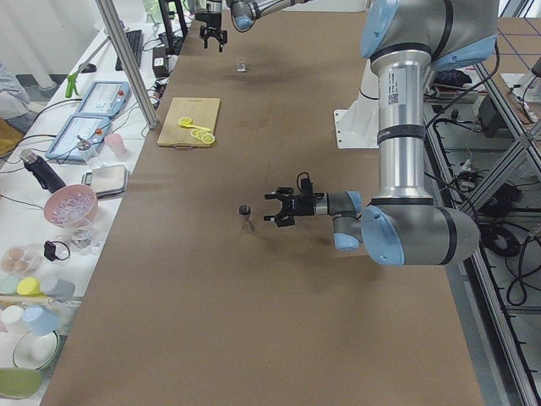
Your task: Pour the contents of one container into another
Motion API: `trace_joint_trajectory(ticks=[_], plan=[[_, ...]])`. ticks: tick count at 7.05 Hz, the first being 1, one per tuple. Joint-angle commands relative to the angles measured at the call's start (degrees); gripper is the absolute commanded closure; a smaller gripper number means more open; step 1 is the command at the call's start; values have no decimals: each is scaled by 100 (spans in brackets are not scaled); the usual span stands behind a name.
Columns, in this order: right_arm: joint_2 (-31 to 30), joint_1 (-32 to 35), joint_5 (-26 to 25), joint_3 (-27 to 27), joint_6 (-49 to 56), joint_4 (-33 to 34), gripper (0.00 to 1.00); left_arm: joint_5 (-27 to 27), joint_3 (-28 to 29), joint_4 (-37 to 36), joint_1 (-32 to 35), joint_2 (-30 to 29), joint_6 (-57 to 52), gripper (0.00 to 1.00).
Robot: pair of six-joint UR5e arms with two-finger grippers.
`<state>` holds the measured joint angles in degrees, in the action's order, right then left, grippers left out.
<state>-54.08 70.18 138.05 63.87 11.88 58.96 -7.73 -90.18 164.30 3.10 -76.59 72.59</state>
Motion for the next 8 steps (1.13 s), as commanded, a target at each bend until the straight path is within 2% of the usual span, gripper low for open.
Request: trace_joint_trajectory(ticks=[1, 2, 3, 4, 5, 6, 7, 8], plan=[[-85, 686, -94, 292, -89, 1724, 0, 759, -384, -64, -710, 197, -16, 2], [-138, 855, -94, 380, -80, 2333, 0, 1042, -934, -82, -1062, 180, -69, 2], [-260, 987, -129, 529, -80, 2800, 0, 1036, -1436, -274, -1222, 153, -148, 2], [-392, 1119, -208, 687, -80, 3075, 0, 784, -1954, -998, -1206, 75, -853, 2], [-436, 1208, -226, 706, -98, 3269, 0, 190, -2186, -1336, -858, -361, -1339, 2], [-480, 1322, -226, 732, -98, 3593, 0, -939, -2240, -1478, -72, -818, -1526, 2], [-516, 1410, -235, 732, -150, 3857, 0, -2412, -2241, -1828, 963, -1231, -1746, 2], [-603, 1567, -235, 724, -620, 3886, 0, -3784, -2241, -1849, 1643, -1444, -1765, 2]])
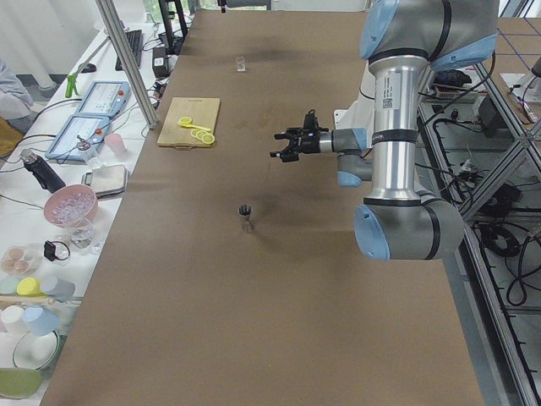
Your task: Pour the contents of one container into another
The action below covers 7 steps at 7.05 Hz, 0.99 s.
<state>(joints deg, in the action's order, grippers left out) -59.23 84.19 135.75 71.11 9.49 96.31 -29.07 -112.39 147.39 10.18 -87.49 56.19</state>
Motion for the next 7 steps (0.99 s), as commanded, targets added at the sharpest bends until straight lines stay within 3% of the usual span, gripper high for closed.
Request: trace_joint_trajectory(ticks=[1, 3, 4, 6, 7], plan=[[-245, 325, -4, 69, -569, 160, 0, -2995, 67, -332, 1769, -382, -126, 2], [-1409, 440, -31, 1311, -632, 143, 0, -5710, 338, -708, 3421, -383, -144, 2], [-1816, 571, -74, 1814, -650, 195, 0, -6751, 627, -894, 4117, -417, -135, 2], [-2520, 818, -83, 2545, -650, 195, 0, -8318, 1146, -1832, 5462, -444, -152, 2], [-2740, 819, -101, 2740, -641, 178, 0, -8996, 1671, -1932, 5834, -453, -152, 2]])
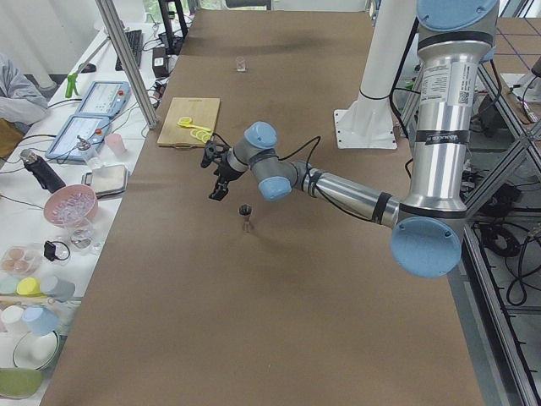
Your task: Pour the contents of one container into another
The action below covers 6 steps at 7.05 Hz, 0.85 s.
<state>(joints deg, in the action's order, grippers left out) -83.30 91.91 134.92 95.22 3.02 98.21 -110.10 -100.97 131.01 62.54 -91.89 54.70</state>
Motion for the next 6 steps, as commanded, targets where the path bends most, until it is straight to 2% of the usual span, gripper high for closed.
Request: trace_joint_trajectory(ticks=[1, 2, 3, 4, 6], plan=[[-336, 37, -44, 330, 23, -65, 0, -2030, 1004, -330, 1158, 5, -4, 2], [-266, -50, -18, 130, 14, -91, 0, -3225, 1583, -522, 1660, -13, -21, 2], [-266, -59, 8, 50, 14, -74, 0, -3707, 1667, -1115, 1708, -13, -117, 2], [-266, -60, 61, -90, 14, -187, 0, -3712, 1738, -1217, 1796, 5, -1005, 2], [-239, -104, 87, -197, -3, -373, 0, -3606, 1826, -1540, 2322, 197, -4357, 2]])
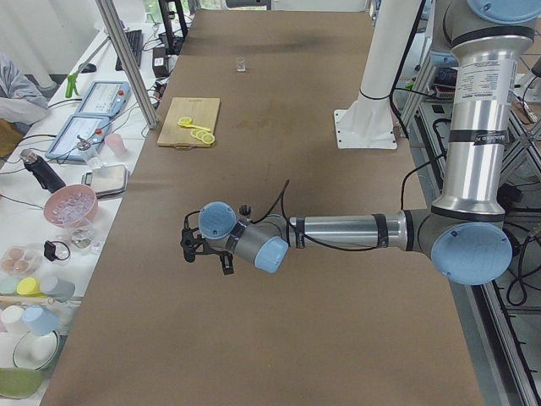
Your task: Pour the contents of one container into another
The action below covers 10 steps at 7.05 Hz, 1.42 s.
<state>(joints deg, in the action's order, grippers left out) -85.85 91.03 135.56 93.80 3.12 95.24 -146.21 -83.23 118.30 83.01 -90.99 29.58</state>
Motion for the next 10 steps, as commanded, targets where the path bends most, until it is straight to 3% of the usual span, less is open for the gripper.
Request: trace_joint_trajectory(ticks=[1, 2, 5, 10], plan=[[7, -7, 119, -72, -5, -75, 0, 353, 44, -672, 277, 107, -3086, 2], [-11, -6, 224, -98, -5, -75, 0, 1148, -9, -1233, 347, 90, -4343, 2], [42, -41, 217, -151, -5, -84, 0, 1385, -666, -4806, 866, -409, -4654, 2], [95, -94, 217, -213, -13, -84, 0, 1402, -756, -4878, 954, -394, -4157, 2]])
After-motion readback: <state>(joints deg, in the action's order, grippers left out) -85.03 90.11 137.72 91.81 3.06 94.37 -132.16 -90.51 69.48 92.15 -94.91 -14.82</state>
